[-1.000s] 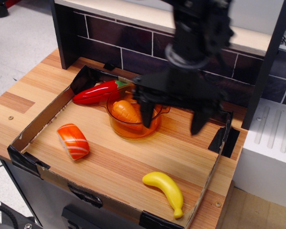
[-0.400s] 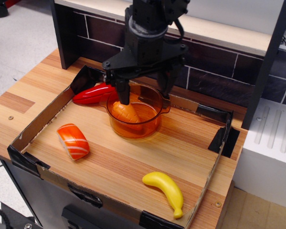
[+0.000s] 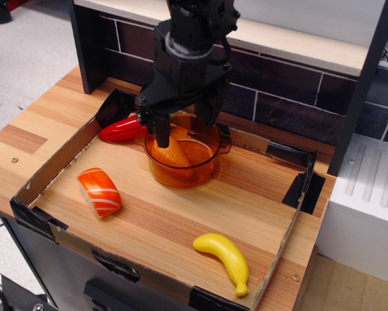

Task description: Take carrot out of pot

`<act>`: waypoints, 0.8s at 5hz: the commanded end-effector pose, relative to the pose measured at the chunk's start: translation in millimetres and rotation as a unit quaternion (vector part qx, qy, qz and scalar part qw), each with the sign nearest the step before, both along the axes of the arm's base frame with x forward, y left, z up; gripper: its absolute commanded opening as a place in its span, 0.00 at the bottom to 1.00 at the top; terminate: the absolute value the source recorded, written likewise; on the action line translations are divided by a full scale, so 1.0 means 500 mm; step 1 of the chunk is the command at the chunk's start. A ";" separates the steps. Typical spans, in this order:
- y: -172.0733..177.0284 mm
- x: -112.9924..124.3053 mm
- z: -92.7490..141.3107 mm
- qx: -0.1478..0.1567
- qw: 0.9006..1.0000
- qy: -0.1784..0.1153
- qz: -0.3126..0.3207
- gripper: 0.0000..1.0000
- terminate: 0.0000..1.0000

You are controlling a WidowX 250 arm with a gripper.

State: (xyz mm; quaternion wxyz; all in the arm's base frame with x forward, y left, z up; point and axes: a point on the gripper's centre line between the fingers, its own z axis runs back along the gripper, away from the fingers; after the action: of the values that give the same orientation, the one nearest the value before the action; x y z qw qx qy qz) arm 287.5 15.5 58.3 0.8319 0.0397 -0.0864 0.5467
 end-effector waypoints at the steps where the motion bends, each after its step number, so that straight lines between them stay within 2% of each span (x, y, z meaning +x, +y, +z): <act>1: 0.004 0.010 -0.021 -0.002 0.998 -0.030 0.047 1.00 0.00; 4: -0.001 0.019 -0.060 0.015 0.998 -0.011 0.065 1.00 0.00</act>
State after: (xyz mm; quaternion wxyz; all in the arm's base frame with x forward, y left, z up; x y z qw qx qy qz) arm 294.6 16.9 17.3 0.7936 0.0640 -0.0849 0.5991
